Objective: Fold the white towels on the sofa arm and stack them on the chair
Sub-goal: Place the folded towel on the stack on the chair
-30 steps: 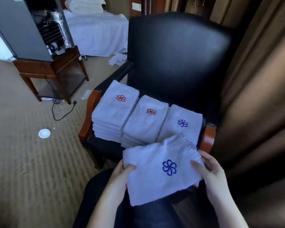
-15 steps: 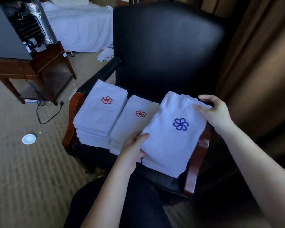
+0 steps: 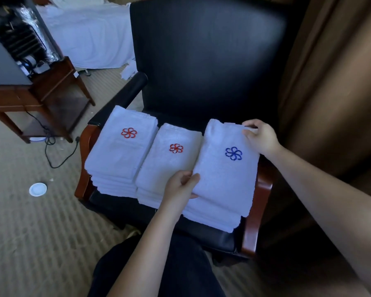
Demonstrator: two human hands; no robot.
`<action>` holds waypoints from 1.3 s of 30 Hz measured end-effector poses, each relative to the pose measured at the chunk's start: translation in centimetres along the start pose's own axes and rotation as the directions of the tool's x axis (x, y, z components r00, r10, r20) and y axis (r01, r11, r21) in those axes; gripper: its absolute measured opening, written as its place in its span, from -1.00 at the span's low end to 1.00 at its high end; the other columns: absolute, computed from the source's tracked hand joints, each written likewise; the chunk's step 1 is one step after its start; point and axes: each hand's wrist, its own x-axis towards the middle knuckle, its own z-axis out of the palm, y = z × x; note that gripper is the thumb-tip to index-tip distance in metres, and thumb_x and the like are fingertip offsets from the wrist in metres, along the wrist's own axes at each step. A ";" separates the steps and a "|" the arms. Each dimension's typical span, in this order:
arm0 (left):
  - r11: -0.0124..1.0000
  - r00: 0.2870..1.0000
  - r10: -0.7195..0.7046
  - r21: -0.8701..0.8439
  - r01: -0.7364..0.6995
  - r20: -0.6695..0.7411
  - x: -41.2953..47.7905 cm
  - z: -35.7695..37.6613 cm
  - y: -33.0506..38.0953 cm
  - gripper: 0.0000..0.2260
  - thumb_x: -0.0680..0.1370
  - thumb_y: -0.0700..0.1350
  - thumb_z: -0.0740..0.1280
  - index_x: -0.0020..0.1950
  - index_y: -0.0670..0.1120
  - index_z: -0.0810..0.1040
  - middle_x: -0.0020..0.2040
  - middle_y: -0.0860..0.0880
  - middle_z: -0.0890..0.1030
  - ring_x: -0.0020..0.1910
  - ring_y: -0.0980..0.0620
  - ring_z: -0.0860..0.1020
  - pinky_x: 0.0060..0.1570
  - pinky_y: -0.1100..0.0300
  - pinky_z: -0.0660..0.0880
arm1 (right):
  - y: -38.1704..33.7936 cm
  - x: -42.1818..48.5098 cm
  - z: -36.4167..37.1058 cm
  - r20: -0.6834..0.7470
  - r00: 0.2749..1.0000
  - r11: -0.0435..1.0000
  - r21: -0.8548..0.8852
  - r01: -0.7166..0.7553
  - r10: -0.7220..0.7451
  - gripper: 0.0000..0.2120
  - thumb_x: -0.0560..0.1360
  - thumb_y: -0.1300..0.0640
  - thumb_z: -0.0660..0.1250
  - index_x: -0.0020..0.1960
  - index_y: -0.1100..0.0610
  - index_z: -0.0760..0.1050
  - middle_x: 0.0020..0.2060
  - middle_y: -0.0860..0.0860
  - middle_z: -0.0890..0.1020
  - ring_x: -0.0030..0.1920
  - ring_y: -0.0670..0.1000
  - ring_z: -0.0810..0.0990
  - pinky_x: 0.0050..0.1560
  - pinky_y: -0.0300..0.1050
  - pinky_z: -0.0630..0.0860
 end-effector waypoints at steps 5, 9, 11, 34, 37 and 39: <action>0.999 0.999 0.018 0.051 -0.016 -0.027 -0.1 -0.5 -0.7 -0.86 0.58 -0.09 0.35 0.04 -0.15 0.56 -0.02 -0.10 0.60 -0.06 0.01 0.60 -0.18 0.24 0.60 | -1.1 0.0 0.4 -0.010 0.998 0.997 -0.016 0.069 -0.069 -0.81 0.55 0.19 0.31 0.15 0.14 0.55 0.03 -0.07 0.58 0.03 -0.11 0.51 0.02 -0.33 0.33; 0.977 0.998 -0.058 0.206 0.059 -0.011 -0.4 -0.6 -1.6 -0.91 0.57 -0.05 0.36 0.01 -0.04 0.53 0.00 -0.02 0.59 -0.09 0.01 0.60 -0.16 0.17 0.61 | 0.7 -0.6 1.2 0.058 0.997 0.988 -0.147 0.055 -0.047 -0.78 0.55 0.19 0.28 0.19 0.15 0.53 0.11 0.06 0.59 0.08 0.04 0.56 0.02 -0.22 0.39; 0.846 0.973 0.220 0.509 -0.156 -0.069 0.0 -0.8 -1.9 -0.84 0.52 -0.09 0.38 0.08 -0.05 0.51 0.01 0.02 0.58 -0.05 0.00 0.56 -0.06 0.08 0.56 | 0.9 -0.9 1.3 0.020 0.997 0.954 -0.288 0.080 -0.078 -0.71 0.55 0.19 0.27 0.26 0.15 0.49 0.19 0.11 0.54 0.18 0.11 0.50 0.11 -0.12 0.40; 0.173 0.742 0.611 0.867 -0.468 0.278 8.0 7.1 -6.6 -0.43 0.57 0.17 0.03 0.53 -0.05 0.30 0.56 -0.01 0.21 0.58 0.02 0.02 0.52 -0.07 -0.04 | 2.7 0.3 9.1 0.241 0.968 0.831 -0.524 0.189 -0.069 -0.50 0.64 -0.19 -0.10 0.56 -0.17 0.03 0.56 -0.06 0.10 0.56 0.01 -0.01 0.51 0.13 -0.23; 0.170 0.753 0.593 0.870 -0.463 0.285 8.0 7.0 -6.5 -0.42 0.56 0.17 0.02 0.53 -0.04 0.28 0.57 0.00 0.20 0.58 0.03 0.00 0.52 -0.06 -0.08 | 2.6 0.2 9.2 0.232 0.971 0.822 -0.540 0.180 -0.060 -0.50 0.64 -0.18 -0.12 0.56 -0.16 0.01 0.56 -0.06 0.09 0.55 0.01 -0.01 0.51 0.13 -0.22; 0.155 0.762 0.574 0.873 -0.462 0.301 7.6 7.1 -6.2 -0.41 0.56 0.18 -0.01 0.54 -0.05 0.26 0.57 -0.01 0.17 0.58 0.03 -0.02 0.52 -0.05 -0.12 | 2.6 -0.1 8.9 0.233 0.970 0.816 -0.548 0.184 -0.063 -0.50 0.64 -0.17 -0.13 0.57 -0.15 -0.01 0.56 -0.06 0.08 0.55 0.01 -0.02 0.52 0.13 -0.22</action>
